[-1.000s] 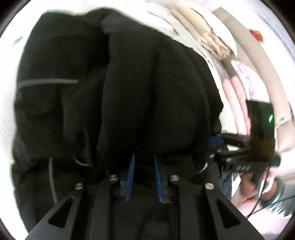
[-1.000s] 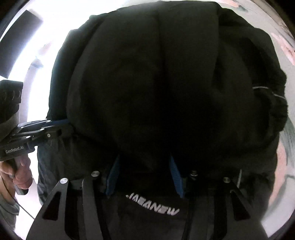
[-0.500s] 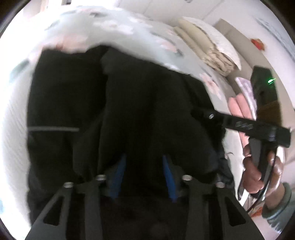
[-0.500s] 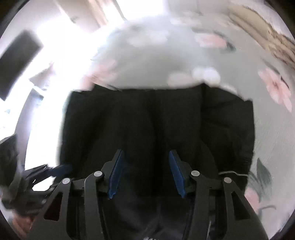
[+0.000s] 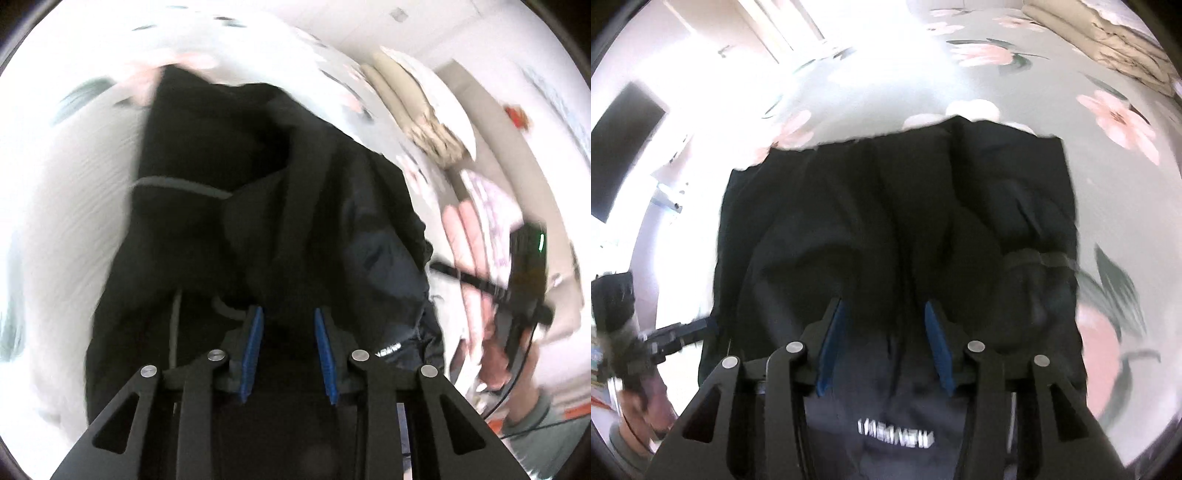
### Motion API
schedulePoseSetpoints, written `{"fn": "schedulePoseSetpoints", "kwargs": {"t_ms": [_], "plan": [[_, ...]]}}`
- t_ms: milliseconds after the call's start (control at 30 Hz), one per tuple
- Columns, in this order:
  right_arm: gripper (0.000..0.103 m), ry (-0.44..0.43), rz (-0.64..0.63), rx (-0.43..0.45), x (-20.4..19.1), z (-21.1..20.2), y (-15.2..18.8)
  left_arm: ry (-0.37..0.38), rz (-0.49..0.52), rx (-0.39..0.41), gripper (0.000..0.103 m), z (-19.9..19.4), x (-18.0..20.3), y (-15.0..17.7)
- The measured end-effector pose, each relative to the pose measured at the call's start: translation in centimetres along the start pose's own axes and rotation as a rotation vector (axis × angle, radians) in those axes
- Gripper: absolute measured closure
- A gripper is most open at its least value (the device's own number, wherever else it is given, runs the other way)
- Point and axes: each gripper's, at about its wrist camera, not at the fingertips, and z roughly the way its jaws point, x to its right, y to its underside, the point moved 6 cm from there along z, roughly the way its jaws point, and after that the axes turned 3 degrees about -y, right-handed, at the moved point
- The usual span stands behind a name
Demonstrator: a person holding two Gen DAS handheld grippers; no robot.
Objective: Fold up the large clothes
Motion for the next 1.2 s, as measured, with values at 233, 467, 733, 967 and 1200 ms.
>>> {"fn": "schedulePoseSetpoints", "kwargs": {"t_ms": [233,467,733,967,1200], "plan": [[0.055,0.014,0.105,-0.091,4.4,-2.7,9.1,-0.179,-0.136,0.002,0.049,-5.1,-5.0,5.3],[0.054,0.105,0.145,-0.205,10.8,-7.5,19.0,-0.227,-0.386,-0.034,0.048,-8.0,-9.6,14.8],[0.049,0.108,0.249,-0.238,16.0,-10.6,26.6,-0.218,-0.510,-0.052,0.048,-8.9,-10.5,22.2],[0.049,0.053,0.251,-0.288,16.3,-9.4,31.2,-0.200,-0.603,-0.036,0.048,-9.0,-11.5,25.5],[0.049,0.010,0.231,-0.309,15.5,-8.8,32.3,-0.219,-0.613,-0.004,0.048,-9.8,-12.0,26.6]]}}
